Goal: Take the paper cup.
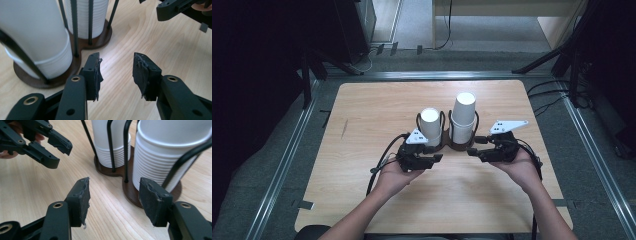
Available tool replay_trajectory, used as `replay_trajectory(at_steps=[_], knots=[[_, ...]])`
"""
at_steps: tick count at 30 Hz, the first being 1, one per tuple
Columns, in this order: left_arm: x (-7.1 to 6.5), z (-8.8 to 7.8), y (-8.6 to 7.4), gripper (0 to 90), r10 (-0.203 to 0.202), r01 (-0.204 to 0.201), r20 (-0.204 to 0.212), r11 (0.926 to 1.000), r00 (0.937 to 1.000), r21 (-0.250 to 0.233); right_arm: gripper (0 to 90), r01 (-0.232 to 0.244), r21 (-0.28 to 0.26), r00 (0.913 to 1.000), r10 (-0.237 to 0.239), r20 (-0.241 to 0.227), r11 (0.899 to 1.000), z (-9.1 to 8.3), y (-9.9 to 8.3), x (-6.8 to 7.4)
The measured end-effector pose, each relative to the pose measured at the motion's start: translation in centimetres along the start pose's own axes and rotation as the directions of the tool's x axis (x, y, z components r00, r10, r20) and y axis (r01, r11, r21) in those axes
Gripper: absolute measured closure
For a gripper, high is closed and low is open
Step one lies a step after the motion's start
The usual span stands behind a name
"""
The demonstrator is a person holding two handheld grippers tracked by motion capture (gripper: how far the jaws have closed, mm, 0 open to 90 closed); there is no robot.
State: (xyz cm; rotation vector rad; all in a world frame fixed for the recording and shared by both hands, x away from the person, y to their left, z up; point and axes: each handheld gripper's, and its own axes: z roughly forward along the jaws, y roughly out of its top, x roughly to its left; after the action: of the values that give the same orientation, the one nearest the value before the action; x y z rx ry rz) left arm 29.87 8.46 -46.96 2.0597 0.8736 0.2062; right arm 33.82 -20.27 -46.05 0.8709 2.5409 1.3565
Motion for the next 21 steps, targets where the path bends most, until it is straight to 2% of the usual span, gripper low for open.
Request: replay_trajectory(at_steps=[1, 3, 5, 7, 9, 12, 17, 20, 21], knots=[[0.0, 0.0, 0.0, 61.0, 0.000, 0.000, 0.000, 1.0000, 1.0000, 0.000, 42.0, -0.001, -0.004, 1.0000, 0.001, 0.007, 1.000, -0.3, 0.0, 0.1], [-0.1, 0.2, 0.2, 63.2, -0.039, 0.039, 0.011, 0.9992, 0.9992, -0.006, 41.2, 0.005, -0.021, 0.9999, -0.005, 0.015, 1.000, -0.8, 0.0, 0.2], [-0.4, 0.6, 0.7, 65.1, -0.057, 0.057, 0.016, 0.9984, 0.9982, 0.000, 39.9, -0.006, -0.036, 0.9996, 0.007, 0.026, 0.999, -1.3, 0.2, 0.0], [-0.5, 0.8, 0.9, 65.4, -0.053, 0.053, 0.015, 0.9986, 0.9985, 0.001, 39.6, -0.016, -0.043, 0.9994, 0.017, 0.032, 0.999, -1.4, 0.3, -0.1], [-1.0, 1.0, 1.3, 65.7, -0.026, 0.026, -0.002, 0.9997, 0.9997, 0.006, 39.6, -0.028, -0.056, 0.9988, 0.030, 0.039, 0.998, -1.7, 0.7, -0.4], [-1.4, 1.3, 2.1, 68.1, -0.020, 0.020, -0.020, 0.9997, 0.9996, 0.014, 38.9, -0.031, -0.082, 0.9983, 0.035, 0.047, 0.996, -2.1, 1.7, -0.6], [-1.4, 2.0, 3.7, 72.0, -0.067, 0.067, -0.028, 0.9977, 0.9974, 0.001, 37.1, -0.029, -0.091, 0.9969, 0.035, 0.071, 0.995, -2.7, 3.0, -1.0], [-1.7, 2.6, 4.6, 74.6, -0.064, 0.064, -0.049, 0.9980, 0.9968, -0.006, 34.3, -0.036, -0.081, 0.9959, 0.043, 0.079, 0.996, -3.1, 3.8, -1.6], [-1.8, 2.7, 4.9, 75.8, -0.051, 0.051, -0.063, 0.9987, 0.9967, -0.001, 34.0, -0.035, -0.075, 0.9952, 0.042, 0.089, 0.997, -3.1, 4.2, -1.7]])
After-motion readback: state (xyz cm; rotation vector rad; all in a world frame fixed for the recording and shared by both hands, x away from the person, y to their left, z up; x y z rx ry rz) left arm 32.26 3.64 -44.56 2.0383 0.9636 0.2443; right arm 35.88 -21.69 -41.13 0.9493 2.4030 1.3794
